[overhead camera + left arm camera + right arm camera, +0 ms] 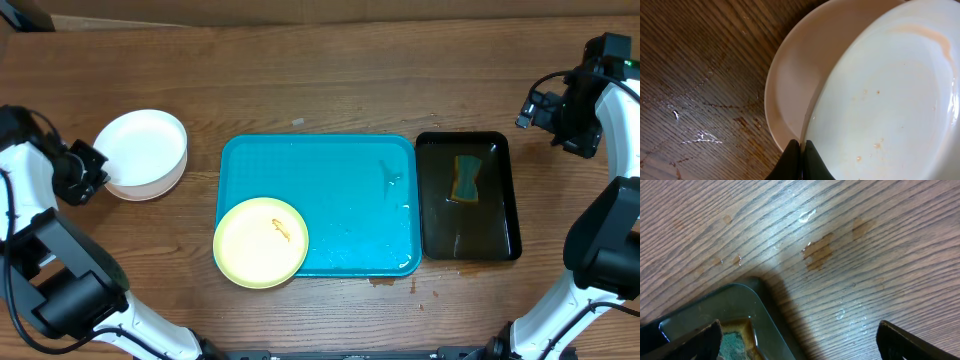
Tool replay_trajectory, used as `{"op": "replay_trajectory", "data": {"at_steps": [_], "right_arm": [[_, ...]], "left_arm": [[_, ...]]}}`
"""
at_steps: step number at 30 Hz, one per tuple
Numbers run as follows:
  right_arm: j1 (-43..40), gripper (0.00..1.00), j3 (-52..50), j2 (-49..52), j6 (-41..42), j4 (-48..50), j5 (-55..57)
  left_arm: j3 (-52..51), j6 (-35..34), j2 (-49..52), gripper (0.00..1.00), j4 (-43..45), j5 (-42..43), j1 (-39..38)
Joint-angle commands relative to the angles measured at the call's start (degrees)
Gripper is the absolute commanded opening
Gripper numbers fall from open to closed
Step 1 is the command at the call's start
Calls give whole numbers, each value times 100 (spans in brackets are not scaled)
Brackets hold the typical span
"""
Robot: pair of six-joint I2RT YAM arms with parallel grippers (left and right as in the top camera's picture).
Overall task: Clean dirty plates on tray and stack at the side
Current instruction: 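Carry the white plate left and stack it on the cleaned plate, then release the plate and move the left gripper toward the yellow plate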
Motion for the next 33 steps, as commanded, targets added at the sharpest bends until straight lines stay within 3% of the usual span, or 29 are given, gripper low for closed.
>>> {"op": "replay_trajectory", "data": {"at_steps": [1, 12, 13, 15, 16, 17, 18, 20, 26, 33], "right_arm": [[-17, 100, 66, -109, 22, 20, 37], [-17, 100, 66, -109, 20, 20, 37], [-17, 100, 66, -109, 22, 20, 37], [-17, 100, 66, -109, 22, 20, 37], [-17, 100, 66, -109, 20, 20, 37], [-17, 100, 66, -109, 22, 20, 37], [-17, 100, 66, -109, 22, 20, 37], [-17, 100, 66, -109, 22, 20, 37], [-17, 100, 66, -109, 22, 20, 37], [-17, 100, 66, -109, 22, 20, 37]], "left_arm": [[-52, -35, -151, 4, 46, -544, -85], [-52, -146, -151, 4, 68, -640, 9], [-52, -146, -151, 9, 74, -640, 9], [-52, -146, -151, 35, 103, -610, 7], [-52, -144, -151, 59, 114, -533, 7], [-52, -136, -151, 73, 116, -452, 7], [-52, -87, -151, 83, 114, -289, 4], [-52, 116, -151, 89, 105, 57, -20], [-52, 223, -151, 89, -538, 376, -284], [-52, 227, -151, 87, -2140, 584, -1029]]}}
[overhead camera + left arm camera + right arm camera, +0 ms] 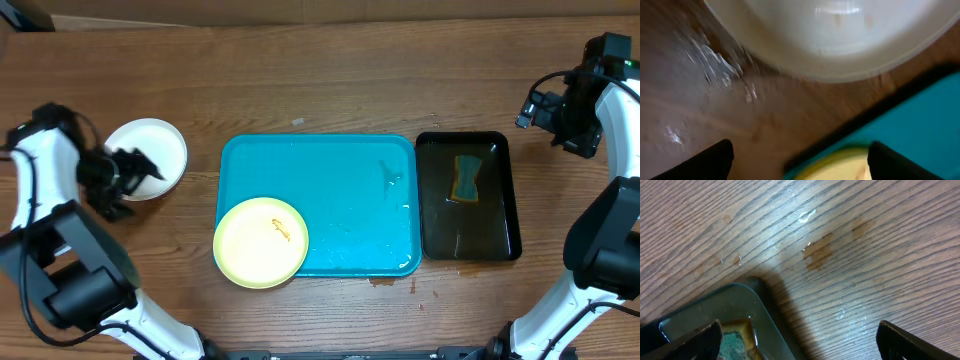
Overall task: Clean dirty plates on tray and stack at the side
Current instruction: 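Release the plate and move the left gripper toward the yellow plate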
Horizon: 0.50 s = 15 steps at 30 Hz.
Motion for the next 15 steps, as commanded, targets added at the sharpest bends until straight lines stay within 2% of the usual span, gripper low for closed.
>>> {"op": "replay_trajectory", "data": {"at_steps": [1, 4, 10, 15], "right_arm": [[-15, 100, 66, -109, 22, 17, 37], [-17, 100, 66, -109, 22, 17, 37], [-17, 100, 66, -109, 22, 17, 37], [-17, 100, 66, -109, 22, 17, 37]], "left_arm": [[-39, 98, -151, 83, -675, 409, -485], [-39, 225, -151, 77, -1145, 544, -848], [-166, 540, -153, 74, -1504, 396, -2020], [-170, 542, -267, 68, -1801, 404, -2474]]}}
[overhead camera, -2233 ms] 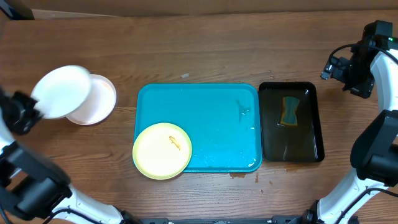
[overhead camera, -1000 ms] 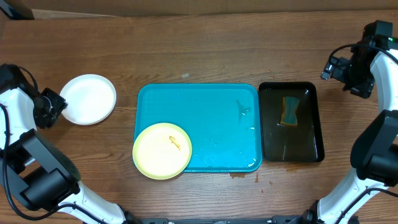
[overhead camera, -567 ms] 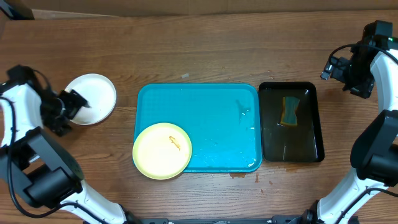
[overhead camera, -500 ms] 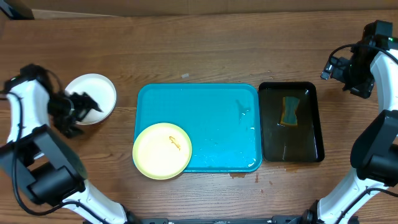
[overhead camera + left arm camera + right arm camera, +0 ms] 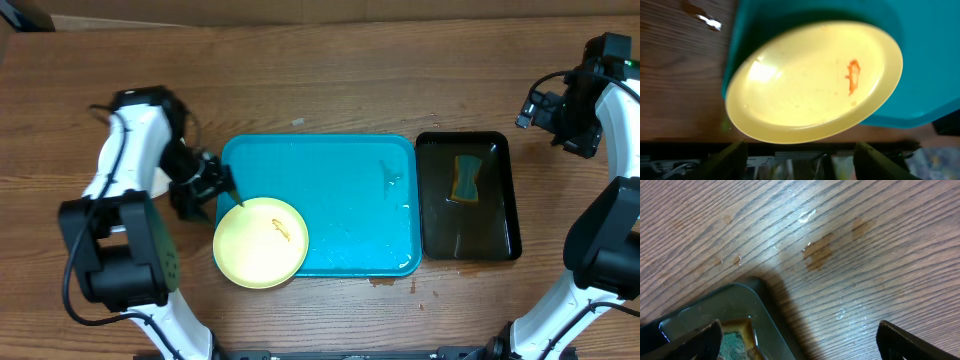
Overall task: Clean dirty plates on tray and stack at the side
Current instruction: 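Release the plate and move the left gripper toward the yellow plate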
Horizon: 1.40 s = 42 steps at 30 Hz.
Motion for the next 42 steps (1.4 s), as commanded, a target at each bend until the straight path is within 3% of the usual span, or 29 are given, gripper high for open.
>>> {"op": "replay_trajectory", "data": {"at_steps": [1, 7, 8, 10, 14, 18, 24, 31, 35, 42], "right_arm": [[-17, 100, 66, -109, 22, 15, 37], [-17, 100, 66, -109, 22, 15, 37], [-17, 100, 66, -109, 22, 15, 37], [-17, 100, 66, -109, 22, 15, 37], [-17, 100, 66, -109, 22, 15, 37], [-15, 100, 66, -109, 22, 15, 37], [-17, 100, 66, -109, 22, 15, 37], [-17, 100, 66, -109, 20, 15, 37], [-15, 100, 66, -109, 22, 15, 37], [-15, 100, 66, -109, 22, 15, 37]], "left_arm": [[-57, 177, -354, 68, -184, -2, -264], [-566, -162, -1685, 72, -269, -212, -581], [-872, -885, -2203, 76, -131, -826, -686], [-1196, -1567, -2632, 84, 31, -1436, -796], [-2013, -2485, -3285, 89, 378, -1742, -964], [-2900, -3171, -3456, 78, 774, -1725, -977], [-4079, -3217, -3390, 67, 1954, -1270, -975], [-4245, -2970, -3383, 52, 2229, -1296, -975], [-4325, -2920, -3379, 34, 2275, -1292, -981], [-4673, -2918, -3379, 35, 2643, -1290, -979]]}}
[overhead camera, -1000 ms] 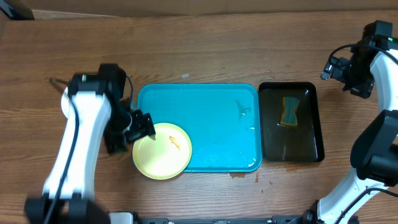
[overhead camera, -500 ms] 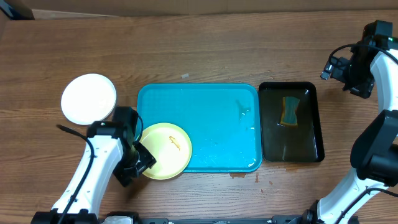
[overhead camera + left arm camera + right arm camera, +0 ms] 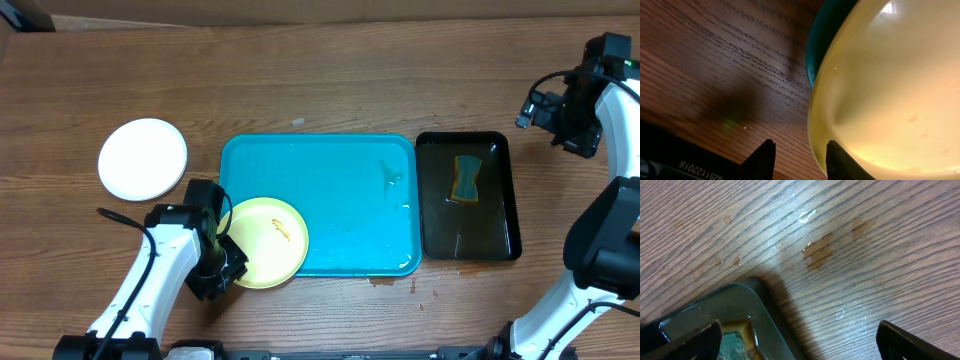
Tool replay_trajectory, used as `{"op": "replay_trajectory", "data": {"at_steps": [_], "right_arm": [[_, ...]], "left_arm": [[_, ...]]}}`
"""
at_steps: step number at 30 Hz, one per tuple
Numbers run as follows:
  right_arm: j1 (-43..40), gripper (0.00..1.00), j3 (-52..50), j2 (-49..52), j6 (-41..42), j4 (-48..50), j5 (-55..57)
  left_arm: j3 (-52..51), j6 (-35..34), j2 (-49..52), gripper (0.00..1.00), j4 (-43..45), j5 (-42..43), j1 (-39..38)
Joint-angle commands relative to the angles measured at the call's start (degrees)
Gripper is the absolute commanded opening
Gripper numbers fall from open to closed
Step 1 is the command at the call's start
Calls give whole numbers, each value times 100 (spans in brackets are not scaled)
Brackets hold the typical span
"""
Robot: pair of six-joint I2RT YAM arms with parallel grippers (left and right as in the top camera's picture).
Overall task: Clean dirty plates on tray and stack at the side
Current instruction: 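Release the plate and move the left gripper toward the yellow plate, then grip the yellow plate's rim and drag it right onto the tray center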
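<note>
A yellow plate with an orange smear lies on the front left corner of the teal tray, overhanging its edge. My left gripper is open at the plate's front left rim. In the left wrist view the yellow plate has its rim at the inner side of the right finger, and the left gripper shows bare wood in the gap. White plates sit stacked on the table to the left of the tray. My right gripper hangs open at the far right.
A black basin of water with a green-and-yellow sponge stands right of the tray. Its corner shows under the open right gripper. Water spots mark the wood near it.
My left gripper has gone from the tray's left edge, behind the yellow plate, to the plate's front left rim. The white stack is now uncovered. The right arm has not moved.
My left gripper was shut on the rim of a white plate over another white plate at the left. Then it was open and off the plate, beside the stack. Then it stood over the yellow plate at the tray's left edge, and now it brackets that plate's rim.
</note>
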Motion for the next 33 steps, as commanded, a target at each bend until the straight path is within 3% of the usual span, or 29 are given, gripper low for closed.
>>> {"op": "replay_trajectory", "data": {"at_steps": [1, 7, 10, 14, 22, 29, 31, 33], "right_arm": [[-17, 100, 66, -109, 22, 13, 37], [-17, 100, 66, -109, 22, 13, 37], [-17, 100, 66, -109, 22, 13, 37], [-17, 100, 66, -109, 22, 13, 37], [-17, 100, 66, -109, 22, 13, 37], [-17, 100, 66, -109, 22, 13, 37], [-17, 100, 66, -109, 22, 13, 37], [-17, 100, 66, -109, 22, 13, 37]], "left_arm": [[-114, 48, 15, 35, 127, 28, -42], [116, 50, 13, 24, 258, 35, -39], [149, 214, 13, 4, 557, 308, -44], [149, 938, 15, 4, 1246, 848, -44], [149, 918, 20, 9, 2330, 1462, -63], [149, 887, 24, 15, 3167, 1513, -476], [164, 1034, 31, 31, 3316, 1390, -649], [247, 1110, 35, 39, 3187, 1038, -754]]}}
